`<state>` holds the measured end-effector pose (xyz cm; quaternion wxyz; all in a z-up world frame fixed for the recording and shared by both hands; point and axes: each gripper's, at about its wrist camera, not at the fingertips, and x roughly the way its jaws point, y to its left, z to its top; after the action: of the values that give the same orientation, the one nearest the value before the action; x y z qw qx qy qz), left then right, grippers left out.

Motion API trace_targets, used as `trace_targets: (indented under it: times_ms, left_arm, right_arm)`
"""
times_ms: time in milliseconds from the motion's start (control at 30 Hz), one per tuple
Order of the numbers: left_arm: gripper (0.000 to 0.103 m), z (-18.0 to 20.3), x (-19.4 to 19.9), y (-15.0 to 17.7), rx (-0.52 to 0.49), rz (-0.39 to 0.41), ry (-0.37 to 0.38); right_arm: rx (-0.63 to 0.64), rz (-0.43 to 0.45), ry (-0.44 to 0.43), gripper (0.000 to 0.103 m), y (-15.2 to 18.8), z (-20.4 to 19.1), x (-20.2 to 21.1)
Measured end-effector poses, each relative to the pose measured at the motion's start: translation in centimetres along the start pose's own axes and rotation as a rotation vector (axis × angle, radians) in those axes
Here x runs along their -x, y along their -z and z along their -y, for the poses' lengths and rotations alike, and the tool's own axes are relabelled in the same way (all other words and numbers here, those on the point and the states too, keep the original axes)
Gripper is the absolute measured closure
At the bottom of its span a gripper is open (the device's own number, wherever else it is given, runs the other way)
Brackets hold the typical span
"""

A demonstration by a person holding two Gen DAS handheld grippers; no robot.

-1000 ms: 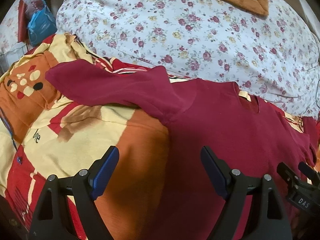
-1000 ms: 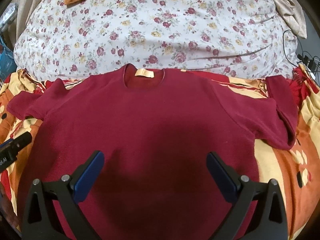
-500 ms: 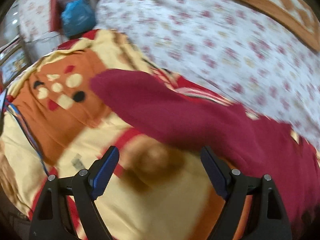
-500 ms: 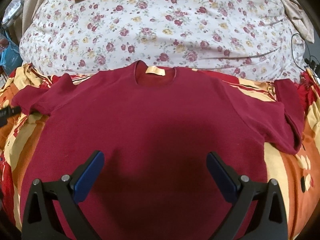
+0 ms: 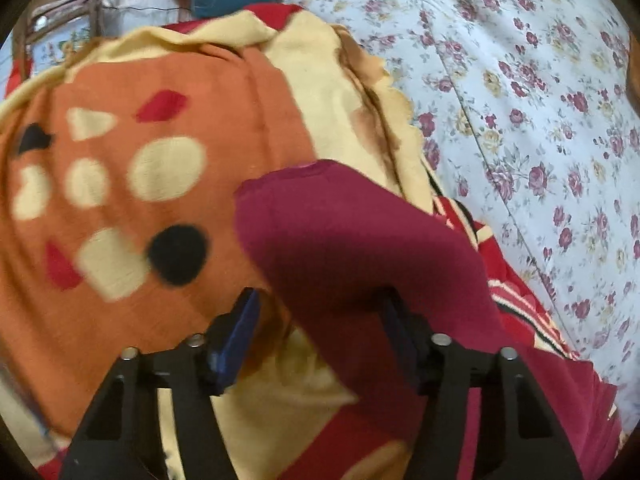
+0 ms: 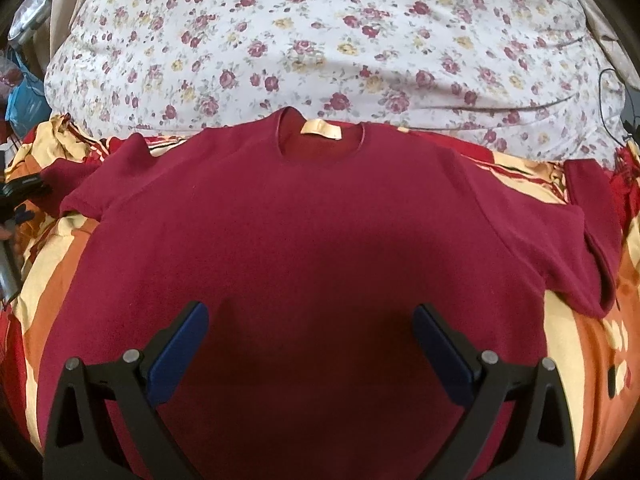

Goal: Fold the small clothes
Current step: 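Grasp the sleeve with the left tool and fold it across the back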

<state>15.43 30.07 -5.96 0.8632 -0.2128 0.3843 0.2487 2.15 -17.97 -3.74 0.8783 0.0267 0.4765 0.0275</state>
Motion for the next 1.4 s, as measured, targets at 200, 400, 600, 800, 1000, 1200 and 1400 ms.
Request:
trace_targets:
  times_ms: [200,400,600,800,1000,1200,1400]
  left_arm:
    - [0.103,1.3,0.6,-0.3,0.013,-0.006,0.179]
    - [0.103,9.4,9.5,2.2,-0.219,0.061,0.463]
    - [0.103,18.5,14.7,6.8,-0.355,0.029,0.659]
    - [0.103,26.2,16.3,13.5,-0.442,-0.078,0.755]
    - [0.103,31.1,16.1,19.9,-0.52,-0.187,0.807]
    - [0.073,33.0,14.9,24.1,-0.576,-0.342,0.924]
    - [0.071,30.9,18.8,22.2,-0.646,-0.252,0.923]
  right_arm:
    - [-0.001,0.025,-0.01,0.027,-0.7,0.6,0.1]
    - [-0.068,0.087,-0.01,0.031,-1.7,2.7,1.4]
    - [-0.108,0.088,0.001,0.031,-1.8,4.8,2.4]
    - [-0.135,0.081,0.028,0.031,-0.9,7.2,3.4]
    - [-0.15,0.056,0.062,0.031,0.1,9.6,3.7]
    - [-0.176,0.017,0.066,0.027,0.9,11.3,3.7]
    - [-0.238,0.033,0.053,0.026,0.6,12.4,4.0]
